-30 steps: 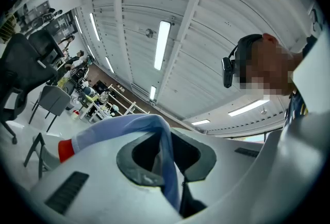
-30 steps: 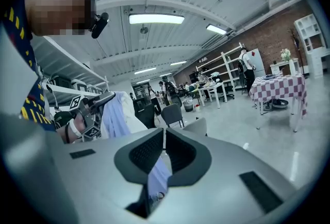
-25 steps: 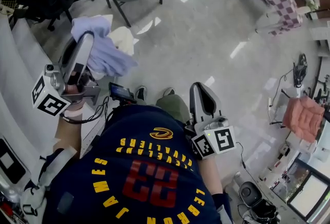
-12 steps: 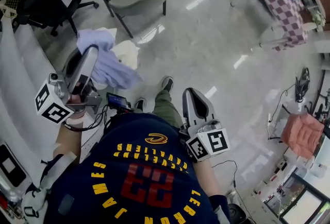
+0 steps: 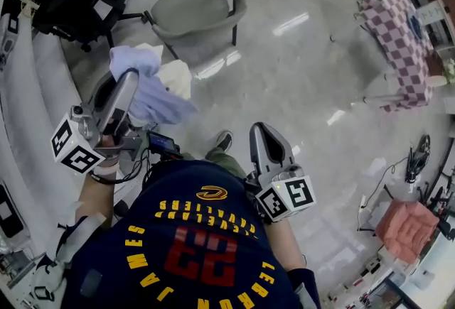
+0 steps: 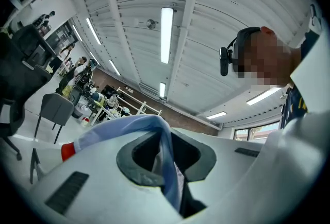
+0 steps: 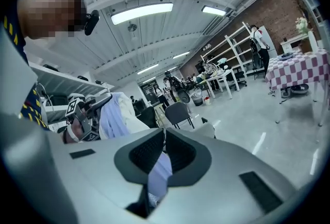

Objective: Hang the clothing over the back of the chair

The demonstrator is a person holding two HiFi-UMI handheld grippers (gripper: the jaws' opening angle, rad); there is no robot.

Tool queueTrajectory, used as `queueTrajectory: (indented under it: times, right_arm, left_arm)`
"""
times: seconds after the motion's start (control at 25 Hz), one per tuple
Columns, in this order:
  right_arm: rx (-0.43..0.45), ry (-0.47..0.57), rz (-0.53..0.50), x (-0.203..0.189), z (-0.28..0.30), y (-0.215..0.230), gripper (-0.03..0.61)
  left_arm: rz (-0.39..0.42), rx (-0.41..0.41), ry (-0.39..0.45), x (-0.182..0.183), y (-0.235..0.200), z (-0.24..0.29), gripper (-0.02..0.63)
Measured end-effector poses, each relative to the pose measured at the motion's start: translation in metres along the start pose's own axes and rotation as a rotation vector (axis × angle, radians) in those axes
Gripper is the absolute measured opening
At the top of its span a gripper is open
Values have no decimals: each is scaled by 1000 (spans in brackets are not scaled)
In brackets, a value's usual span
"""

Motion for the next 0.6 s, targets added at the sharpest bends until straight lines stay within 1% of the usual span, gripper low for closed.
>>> queueTrajectory:
  times: [0.24,0.4,0.6]
  right_arm:
    - [43,6,35,29,19,56,21]
    - [51,-6,71,36,32,85,21]
    - [51,-38,61,36,60,96,21]
  left_arm:
    - [66,27,1,-11,9,61,38]
    - [67,24,-6,-23,9,96,38]
    - [54,-6,-29,-28,-7,126,38]
Point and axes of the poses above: the fingertips, and each gripper's own axes: z forward along the fingers, y to its right, x out of its top, the point moved 7 cm from there along -z, backward along the fingers, and after that the axes turned 5 degrees about y, right-handed, at the moved point
